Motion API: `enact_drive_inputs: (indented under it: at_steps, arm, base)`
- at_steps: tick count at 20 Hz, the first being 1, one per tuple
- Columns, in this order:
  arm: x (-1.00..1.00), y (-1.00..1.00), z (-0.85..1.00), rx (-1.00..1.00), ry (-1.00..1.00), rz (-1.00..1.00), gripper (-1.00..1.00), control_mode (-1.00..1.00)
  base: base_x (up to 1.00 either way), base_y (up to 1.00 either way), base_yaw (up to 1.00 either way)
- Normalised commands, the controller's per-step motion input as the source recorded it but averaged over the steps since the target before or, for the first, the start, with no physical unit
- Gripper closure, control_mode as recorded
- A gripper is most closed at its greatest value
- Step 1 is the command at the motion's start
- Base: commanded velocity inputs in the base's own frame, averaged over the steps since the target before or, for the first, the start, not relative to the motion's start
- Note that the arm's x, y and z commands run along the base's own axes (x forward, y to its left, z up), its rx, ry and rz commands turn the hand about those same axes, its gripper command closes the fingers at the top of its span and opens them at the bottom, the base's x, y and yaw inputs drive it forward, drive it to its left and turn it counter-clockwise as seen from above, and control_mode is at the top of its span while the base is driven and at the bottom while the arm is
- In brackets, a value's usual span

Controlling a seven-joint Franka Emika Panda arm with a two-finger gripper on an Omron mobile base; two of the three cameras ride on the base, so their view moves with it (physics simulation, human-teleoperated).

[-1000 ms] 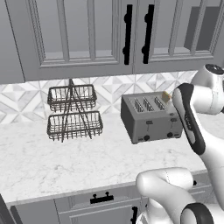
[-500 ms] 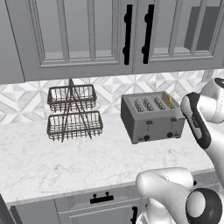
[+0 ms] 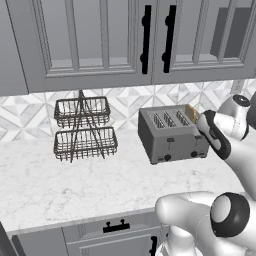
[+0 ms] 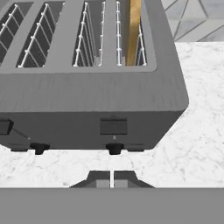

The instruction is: Start the toaster. Once the lever pops up, take the bread to the plate on the dining counter.

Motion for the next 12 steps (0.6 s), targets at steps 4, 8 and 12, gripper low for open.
enact_drive_inputs:
  at_steps: [4, 8, 12]
  arm:
    - [0.28, 0.00, -0.04, 0.00, 0.00, -0.02, 1.00, -1.00]
    - [0.22, 0.00, -0.10, 0.00, 0.00, 0.00, 1.00, -1.00]
    - [0.20, 0.00, -0.11, 0.00, 0.00, 0.00, 1.00, -1.00]
  base:
    - [0.00, 0.00, 0.00]
    - [0.00, 0.00, 0.00]
    - [0.00, 0.00, 0.00]
